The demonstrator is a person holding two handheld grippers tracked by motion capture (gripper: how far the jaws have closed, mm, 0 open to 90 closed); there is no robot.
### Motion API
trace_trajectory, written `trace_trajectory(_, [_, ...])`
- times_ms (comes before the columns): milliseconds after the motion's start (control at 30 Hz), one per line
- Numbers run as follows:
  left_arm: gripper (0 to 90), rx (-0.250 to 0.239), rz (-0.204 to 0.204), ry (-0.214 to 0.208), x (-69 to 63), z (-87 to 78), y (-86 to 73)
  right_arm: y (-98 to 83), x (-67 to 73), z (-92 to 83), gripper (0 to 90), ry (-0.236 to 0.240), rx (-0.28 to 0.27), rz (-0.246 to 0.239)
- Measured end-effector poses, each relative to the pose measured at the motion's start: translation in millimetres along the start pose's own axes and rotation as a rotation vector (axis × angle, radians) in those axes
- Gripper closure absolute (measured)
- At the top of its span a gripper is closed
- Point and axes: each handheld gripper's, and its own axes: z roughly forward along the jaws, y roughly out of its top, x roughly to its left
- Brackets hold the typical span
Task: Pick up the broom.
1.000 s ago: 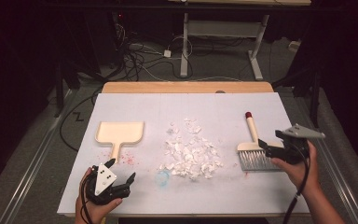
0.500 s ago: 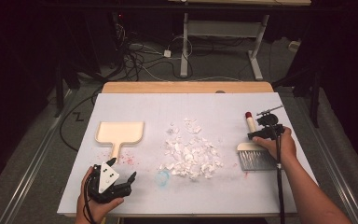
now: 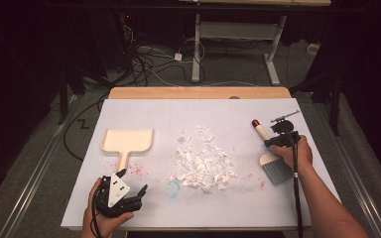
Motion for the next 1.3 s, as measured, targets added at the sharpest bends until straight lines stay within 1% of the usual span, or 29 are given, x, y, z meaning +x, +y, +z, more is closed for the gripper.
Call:
trace_trajectory(100, [17.8,-0.002,-0.005,0.008,0.3,-1.9,0.4,-1.1,-1.1,-1.0,71.5,0.01,-0.012,0.008])
trace_trajectory(167, [17.8,-0.003,-0.007,0.015,1.3,-3.0,0.7,-5.4,-1.0,-9.4,71.6,0.029,-0.064,0.004])
trace_trajectory(200, [17.8,-0.004,-0.01,0.017,1.8,-3.1,0.7,-6.9,-0.7,-13.1,71.6,0.045,-0.081,0.006])
trace_trajectory(233, [17.8,-0.004,-0.01,0.017,1.8,-3.1,0.7,-6.9,-0.7,-13.1,71.6,0.045,-0.081,0.006])
trace_trajectory(267, [17.8,0.0,-0.015,0.014,2.7,-2.0,1.0,-11.8,0.0,-27.7,71.6,0.059,-0.152,0.008])
trace_trajectory(367, [17.8,0.001,-0.014,0.011,1.6,-0.8,1.3,-17.4,0.2,-48.2,71.6,0.047,-0.242,0.001])
trace_trajectory(433, [17.8,0.003,-0.011,0.012,1.0,-0.7,1.6,-21.9,0.0,-60.9,71.6,0.046,-0.297,-0.006])
trace_trajectory(500, [17.8,0.009,-0.006,0.006,-0.9,0.6,2.8,-26.7,0.7,-71.4,71.7,0.053,-0.347,0.002])
trace_trajectory(567, [17.8,0.003,-0.022,-0.011,-2.1,2.7,5.9,-31.4,3.3,-81.3,71.6,0.045,-0.402,-0.005])
trace_trajectory(600, [17.8,0.003,-0.022,-0.011,-2.1,2.7,5.9,-31.4,3.3,-81.3,71.6,0.045,-0.402,-0.005])
trace_trajectory(633, [17.8,-0.002,-0.03,-0.026,-3.7,4.8,10.4,-35.9,8.5,-90.6,71.6,0.05,-0.452,-0.015])
trace_trajectory(667, [17.8,-0.009,-0.034,-0.04,-6.4,6.6,15.7,-35.9,8.5,-90.6,71.6,0.05,-0.452,-0.015])
trace_trajectory(700, [17.8,-0.019,-0.035,-0.062,-10.1,8.7,22.4,-38.0,15.3,-97.2,71.6,0.056,-0.484,-0.037])
trace_trajectory(767, [18.0,-0.031,-0.033,-0.1,-19.4,13.7,37.1,-39.4,22.9,-102.0,71.6,0.064,-0.512,-0.049])
trace_trajectory(800, [19.1,-0.041,-0.021,-0.153,-36.7,22.2,58.2,-40.1,28.9,-104.6,71.6,0.072,-0.524,-0.065])
trace_trajectory(833, [19.2,-0.041,-0.021,-0.153,-36.7,22.2,58.2,-40.5,33.8,-106.3,71.6,0.079,-0.536,-0.07])
trace_trajectory(867, [19.2,-0.044,-0.014,-0.176,-43.6,25.4,65.4,-40.8,37.4,-107.4,71.6,0.086,-0.55,-0.07])
trace_trajectory(900, [19.2,-0.062,0.008,-0.229,-63.3,33.3,84.9,-40.9,42.5,-108.6,71.6,0.098,-0.559,-0.077])
trace_trajectory(933, [19.2,-0.074,0.025,-0.262,-73.7,36.6,94.5,-40.7,47.8,-109.7,71.6,0.11,-0.564,-0.091])
trace_trajectory(967, [19.2,-0.074,0.025,-0.262,-73.7,36.6,94.5,-41.1,53.6,-111.4,71.6,0.112,-0.578,-0.1])
trace_trajectory(1000, [19.2,-0.109,0.051,-0.334,-92.9,41.5,112.0,-41.3,59.5,-112.8,71.6,0.114,-0.589,-0.113])
trace_trajectory(1033, [19.2,-0.109,0.051,-0.334,-92.9,41.5,112.0,-41.3,65.3,-113.9,71.6,0.127,-0.592,-0.123])
trace_trajectory(1067, [19.3,-0.117,0.06,-0.368,-101.2,44.1,120.1,-41.7,70.6,-114.9,71.6,0.143,-0.6,-0.129])
trace_trajectory(1100, [19.3,-0.14,0.059,-0.423,-117.2,50.8,134.4,-42.3,76.0,-115.8,71.6,0.148,-0.611,-0.137])
trace_trajectory(1167, [20.4,-0.154,0.048,-0.465,-132.5,59.4,147.2,-43.3,87.8,-117.7,71.5,0.149,-0.616,-0.156])
trace_trajectory(1200, [20.4,-0.154,0.048,-0.465,-132.5,59.4,147.2,-44.4,94.1,-119.3,71.5,0.164,-0.634,-0.162])
trace_trajectory(1233, [20.5,-0.158,0.048,-0.469,-137.6,62.2,150.4,-44.7,97.6,-120.1,71.6,0.168,-0.638,-0.169])
trace_trajectory(1267, [20.9,-0.158,0.031,-0.489,-148.8,69.8,156.4,-45.7,104.0,-121.8,71.5,0.174,-0.651,-0.177])
trace_trajectory(1300, [20.9,-0.158,0.031,-0.489,-148.8,69.8,156.4,-45.7,104.0,-121.8,71.5,0.174,-0.651,-0.177])
